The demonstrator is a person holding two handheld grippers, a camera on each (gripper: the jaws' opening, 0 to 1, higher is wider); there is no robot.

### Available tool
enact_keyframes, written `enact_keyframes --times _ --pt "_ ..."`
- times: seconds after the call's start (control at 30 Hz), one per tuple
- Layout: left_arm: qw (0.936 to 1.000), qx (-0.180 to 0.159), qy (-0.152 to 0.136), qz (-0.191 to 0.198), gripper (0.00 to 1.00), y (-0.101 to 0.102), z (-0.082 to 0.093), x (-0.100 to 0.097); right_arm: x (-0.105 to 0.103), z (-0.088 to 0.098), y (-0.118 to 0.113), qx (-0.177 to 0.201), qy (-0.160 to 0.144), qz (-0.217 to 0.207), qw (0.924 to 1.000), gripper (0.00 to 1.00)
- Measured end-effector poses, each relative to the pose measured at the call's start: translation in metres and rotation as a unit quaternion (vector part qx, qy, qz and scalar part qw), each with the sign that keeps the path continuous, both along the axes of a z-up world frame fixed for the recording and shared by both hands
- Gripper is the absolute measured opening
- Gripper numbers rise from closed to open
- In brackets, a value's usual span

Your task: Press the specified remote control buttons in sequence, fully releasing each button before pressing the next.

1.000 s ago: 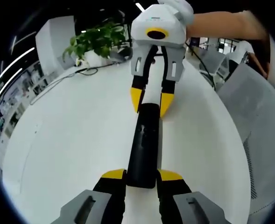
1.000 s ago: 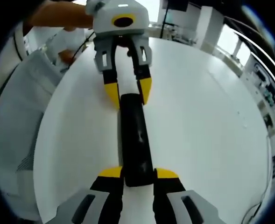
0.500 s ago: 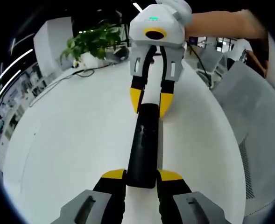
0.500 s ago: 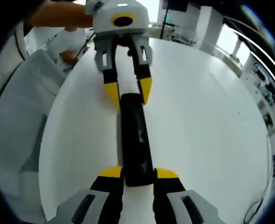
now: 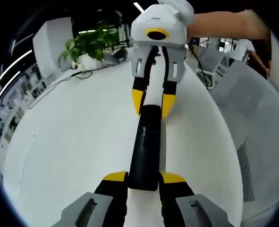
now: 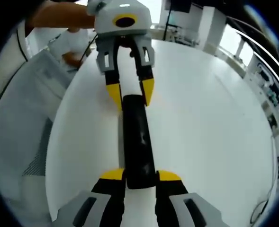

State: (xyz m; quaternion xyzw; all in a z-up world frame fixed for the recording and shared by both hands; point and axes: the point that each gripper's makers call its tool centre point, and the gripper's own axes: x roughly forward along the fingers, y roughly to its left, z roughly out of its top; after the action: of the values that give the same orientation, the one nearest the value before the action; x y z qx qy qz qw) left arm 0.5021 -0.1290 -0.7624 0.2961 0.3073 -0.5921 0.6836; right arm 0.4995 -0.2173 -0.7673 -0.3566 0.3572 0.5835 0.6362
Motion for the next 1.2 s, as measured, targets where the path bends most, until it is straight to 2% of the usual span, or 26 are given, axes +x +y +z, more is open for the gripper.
enact_keyframes --times 1.2 --pt "0.9999 0.003 0.012 -0.004 0.25 0.005 -0.010 -0.051 -0.049 -0.011 0.004 -0.002 0.018 -0.001 0.9998 0.20"
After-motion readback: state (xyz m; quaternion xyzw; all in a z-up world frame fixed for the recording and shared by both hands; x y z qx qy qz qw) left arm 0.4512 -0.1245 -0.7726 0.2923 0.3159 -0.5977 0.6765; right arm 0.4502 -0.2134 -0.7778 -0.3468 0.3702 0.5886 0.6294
